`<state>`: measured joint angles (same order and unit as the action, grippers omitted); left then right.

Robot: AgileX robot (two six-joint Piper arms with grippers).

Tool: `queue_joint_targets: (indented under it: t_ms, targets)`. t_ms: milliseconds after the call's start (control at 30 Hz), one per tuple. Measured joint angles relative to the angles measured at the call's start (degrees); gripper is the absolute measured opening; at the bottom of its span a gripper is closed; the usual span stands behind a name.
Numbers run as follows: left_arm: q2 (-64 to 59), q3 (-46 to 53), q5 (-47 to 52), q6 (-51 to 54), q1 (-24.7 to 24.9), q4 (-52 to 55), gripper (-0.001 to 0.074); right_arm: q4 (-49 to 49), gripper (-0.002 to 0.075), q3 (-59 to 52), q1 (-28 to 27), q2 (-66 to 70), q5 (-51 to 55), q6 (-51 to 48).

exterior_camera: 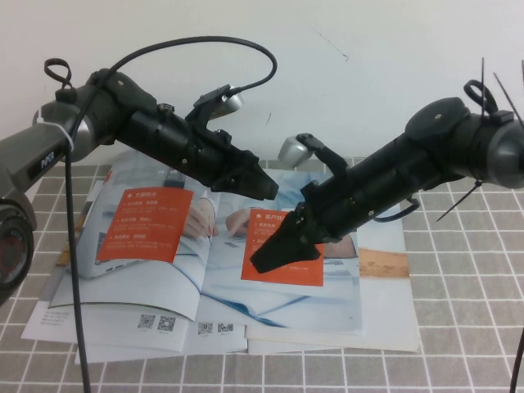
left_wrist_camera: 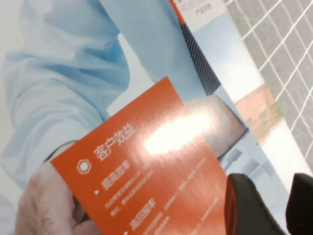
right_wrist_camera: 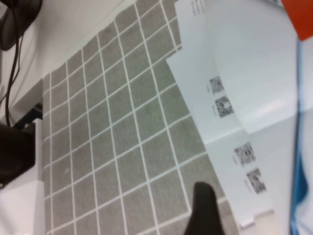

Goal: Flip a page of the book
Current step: Open the closed book

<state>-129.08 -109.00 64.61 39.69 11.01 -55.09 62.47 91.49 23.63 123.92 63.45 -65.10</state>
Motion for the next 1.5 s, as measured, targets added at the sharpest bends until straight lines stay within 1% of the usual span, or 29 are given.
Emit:
queue_joint_targets:
  t_ms: [100,133,200,300,400,467,533,600,700,867,933,1033,1133,1200,1300,1400,1500]
  targets:
    - [0.0,0.0,0.13,-0.12,0.0,2.06,0.0185,-3.28,0.0456,0.8,-2.36,0.0,0.71,4.78]
    - [0.0,0.0,0.23,-0.12,0.0,2.97,0.0185,-4.61,0.0438,1.13,-3.52,0.0,1.2,6.43]
    - [0.0,0.0,0.71,-0.01,-0.13,4.15,0.0185,-6.39,0.0388,1.9,-6.06,0.0,2.79,8.93]
    - [0.0,0.0,1.84,-0.01,-0.88,5.58,0.0173,-7.69,0.0295,2.41,-10.9,0.0,4.19,12.62]
    - [0.0,0.0,2.99,-0.14,-1.94,7.5,0.0109,-8.38,0.0204,2.51,-14.97,0.0,4.41,15.3]
    - [0.0,0.0,3.65,-0.37,-2.66,9.07,0.0049,-8.53,0.013,2.25,-16.81,0.0,4.41,16.2]
    - [0.0,0.0,4.04,-0.98,-2.88,10.58,0.0022,-8.53,0.0065,0.96,-17.21,0.0,4.41,16.48]
    - [0.0,0.0,4.22,-2.41,-2.91,12.17,0.0011,-8.53,0.0027,-1.21,-17.03,0.0,3.99,16.48]
    - [0.55,0.0,3.69,-4.91,-3.01,16.14,0.0004,-8.53,0.0008,-5.72,-15.53,0.0,-0.18,16.87]
    - [1.76,0.0,1.57,-9.55,-3.01,22.0,0.0001,-8.53,0.0,-13.03,-12.65,-1.44,-13.0,17.45]
    - [1.76,-0.08,1.21,-10.28,-3.01,23.2,0.0001,-8.98,-0.0001,-13.81,-11.78,-2.56,-17.27,17.45]
    - [1.54,-0.08,1.06,-10.64,-3.01,23.92,0.0001,-12.34,-0.0001,-13.9,-10.51,-5.19,-22.8,17.82]
    - [1.03,-0.08,0.55,-10.64,-3.01,24.12,0.0001,-21.52,-0.0001,-14.03,-9.28,-9.9,-29.25,22.21]
    - [0.69,-0.08,0.43,-10.64,-3.01,24.21,0.0001,-29.58,-0.0001,-14.05,-8.57,-13.52,-32.21,27.46]
    - [0.41,-0.08,0.19,-10.64,-3.01,24.21,0.0001,-38.57,-0.0001,-14.05,-8.38,-17.55,-33.7,36.98]
    - [0.26,-0.08,0.19,-10.64,-3.01,23.71,0.0001,-41.02,-0.0001,-14.05,-9.02,-18.84,-33.7,43.82]
    - [0.26,-0.08,0.19,-10.64,-3.01,22.83,0.0001,-41.26,-0.0001,-14.28,-9.98,-18.73,-33.98,46.54]
